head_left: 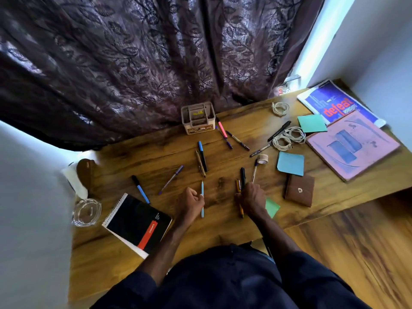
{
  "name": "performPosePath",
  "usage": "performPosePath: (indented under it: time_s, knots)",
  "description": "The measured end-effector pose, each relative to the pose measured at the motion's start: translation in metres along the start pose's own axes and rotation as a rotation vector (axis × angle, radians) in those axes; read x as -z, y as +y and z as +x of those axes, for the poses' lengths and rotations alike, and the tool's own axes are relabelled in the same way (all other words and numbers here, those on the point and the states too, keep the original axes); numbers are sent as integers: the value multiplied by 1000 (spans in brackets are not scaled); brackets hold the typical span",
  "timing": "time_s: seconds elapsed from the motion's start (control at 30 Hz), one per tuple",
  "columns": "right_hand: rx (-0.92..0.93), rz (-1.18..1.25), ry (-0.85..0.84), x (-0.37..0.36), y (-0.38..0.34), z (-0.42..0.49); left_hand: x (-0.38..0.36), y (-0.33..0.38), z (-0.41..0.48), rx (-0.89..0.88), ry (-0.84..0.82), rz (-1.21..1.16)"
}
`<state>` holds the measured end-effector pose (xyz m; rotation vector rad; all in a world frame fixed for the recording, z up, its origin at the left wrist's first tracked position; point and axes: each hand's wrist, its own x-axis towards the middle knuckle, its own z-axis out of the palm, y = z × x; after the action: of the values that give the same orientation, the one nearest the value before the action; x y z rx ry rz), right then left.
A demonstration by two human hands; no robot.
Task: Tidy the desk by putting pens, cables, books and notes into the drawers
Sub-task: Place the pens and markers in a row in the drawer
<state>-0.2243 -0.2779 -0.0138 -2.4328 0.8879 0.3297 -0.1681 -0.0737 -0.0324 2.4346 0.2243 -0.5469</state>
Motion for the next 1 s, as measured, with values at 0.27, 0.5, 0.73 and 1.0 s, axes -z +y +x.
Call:
performPosePath:
  time_s: [0.27,0.5,0.73,1.0]
  knots:
    - [-1,-26,-81,4,-12,20,0,12,-5,-2,-52,190]
    - [-18,142,-22,33,7,26,-4,26,-9,-66,-69,141]
    - [19,327,67,57,46,2,-27,74,-28,-282,-286,-43]
    - [-215,599,299,86,162,-83,-103,120,-100,-383,-640,-75]
